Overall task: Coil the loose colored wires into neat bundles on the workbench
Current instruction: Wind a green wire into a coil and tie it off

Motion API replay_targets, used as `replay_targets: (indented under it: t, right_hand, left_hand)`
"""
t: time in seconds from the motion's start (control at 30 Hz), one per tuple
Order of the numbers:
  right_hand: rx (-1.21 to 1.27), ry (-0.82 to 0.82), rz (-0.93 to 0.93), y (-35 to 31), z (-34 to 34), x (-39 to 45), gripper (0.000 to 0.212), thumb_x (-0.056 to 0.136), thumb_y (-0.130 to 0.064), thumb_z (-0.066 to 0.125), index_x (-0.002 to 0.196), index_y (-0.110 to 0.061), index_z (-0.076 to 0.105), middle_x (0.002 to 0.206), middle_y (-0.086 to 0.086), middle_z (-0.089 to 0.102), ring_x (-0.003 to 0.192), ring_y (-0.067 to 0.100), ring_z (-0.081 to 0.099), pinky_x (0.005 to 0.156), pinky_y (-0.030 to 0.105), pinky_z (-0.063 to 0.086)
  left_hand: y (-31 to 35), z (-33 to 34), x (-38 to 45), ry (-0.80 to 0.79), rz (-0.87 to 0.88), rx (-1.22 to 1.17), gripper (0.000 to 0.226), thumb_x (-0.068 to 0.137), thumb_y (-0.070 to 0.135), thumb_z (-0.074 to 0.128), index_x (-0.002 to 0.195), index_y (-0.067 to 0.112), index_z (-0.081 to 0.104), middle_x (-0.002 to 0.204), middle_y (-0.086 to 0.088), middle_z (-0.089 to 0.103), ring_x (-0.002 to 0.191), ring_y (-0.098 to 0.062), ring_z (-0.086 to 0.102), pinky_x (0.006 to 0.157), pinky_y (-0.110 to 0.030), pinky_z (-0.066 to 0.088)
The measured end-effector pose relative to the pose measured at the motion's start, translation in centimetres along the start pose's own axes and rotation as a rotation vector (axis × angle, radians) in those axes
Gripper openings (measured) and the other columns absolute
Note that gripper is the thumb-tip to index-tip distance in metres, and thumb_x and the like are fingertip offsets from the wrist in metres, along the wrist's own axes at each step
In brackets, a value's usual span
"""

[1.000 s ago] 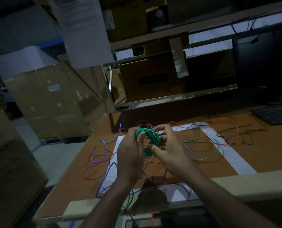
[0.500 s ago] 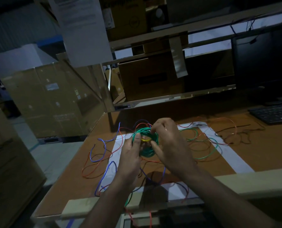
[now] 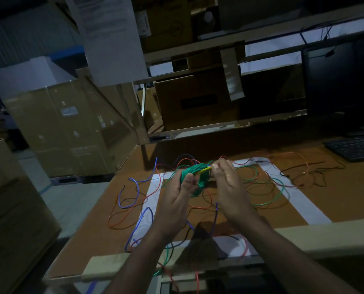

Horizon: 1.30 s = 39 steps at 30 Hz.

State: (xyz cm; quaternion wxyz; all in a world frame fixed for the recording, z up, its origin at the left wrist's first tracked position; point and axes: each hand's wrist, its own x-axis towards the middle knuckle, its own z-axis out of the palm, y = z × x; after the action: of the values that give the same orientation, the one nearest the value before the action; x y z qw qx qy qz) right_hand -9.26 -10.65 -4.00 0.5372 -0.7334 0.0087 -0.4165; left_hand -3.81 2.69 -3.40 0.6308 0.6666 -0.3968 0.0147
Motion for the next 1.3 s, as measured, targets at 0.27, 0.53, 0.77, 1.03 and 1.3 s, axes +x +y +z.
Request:
replay_targets:
  t: [0.27,0.53,0.77,1.03,1.3]
  right_hand:
    - [0.079,0.079,0.02,-0.8,-0.6,0.2,0.017,0.098,-0.046,0.036,0.096,-0.031,0.044,0.098,0.006,0.052,0.086,0.023,0.056,0.068,0.037,0.051]
    - [0.015,-0.044,-0.033,-1.9,-3.1,0.1,0.01,0.108,-0.007,0.031,0.105,-0.011,0.04,0.078,0.003,0.046,0.055,0.001,0.047,0.048,0.023,0.041]
    - [-0.285,-0.27,-0.073,-2.3,-4.8,0.4,0.009,0.11,-0.024,0.031,0.11,-0.021,0.038,0.084,0.003,0.054,0.07,0.011,0.061,0.055,0.037,0.054]
    - [-0.187,-0.091,-0.056,-1.2,-5.2,0.5,0.019,0.109,-0.034,0.036,0.116,-0.018,0.043,0.091,0.008,0.056,0.075,0.013,0.056,0.064,0.037,0.047]
    - [-0.258,0.122,-0.021,0.9,-7.3,-0.5,0.034,0.106,-0.047,0.033,0.091,-0.02,0.047,0.071,0.002,0.054,0.064,0.021,0.054,0.059,0.048,0.044]
  left_hand:
    - [1.3,2.2,-0.9,-0.067,-0.105,-0.291,0.027,0.1,0.046,0.047,0.106,0.031,0.069,0.091,0.019,0.068,0.093,0.003,0.062,0.087,-0.017,0.05]
    - [1.0,1.9,-0.2,-0.293,-0.147,-0.183,0.025,0.102,0.028,0.054,0.117,0.01,0.063,0.093,0.002,0.066,0.091,-0.012,0.06,0.092,-0.031,0.05]
    - [3.9,1.5,1.6,-0.349,-0.413,-0.055,0.052,0.094,0.068,0.045,0.1,0.026,0.075,0.096,0.003,0.078,0.094,-0.013,0.074,0.096,-0.033,0.055]
    - [2.3,5.3,0.7,-0.143,-0.337,-0.383,0.044,0.105,0.051,0.043,0.081,0.016,0.053,0.066,0.008,0.048,0.064,-0.007,0.047,0.084,-0.036,0.039]
    - [1.2,8.9,0.8,-0.28,-0.271,-0.259,0.045,0.094,0.068,0.045,0.08,0.026,0.055,0.071,0.013,0.052,0.074,-0.009,0.05,0.084,-0.037,0.04]
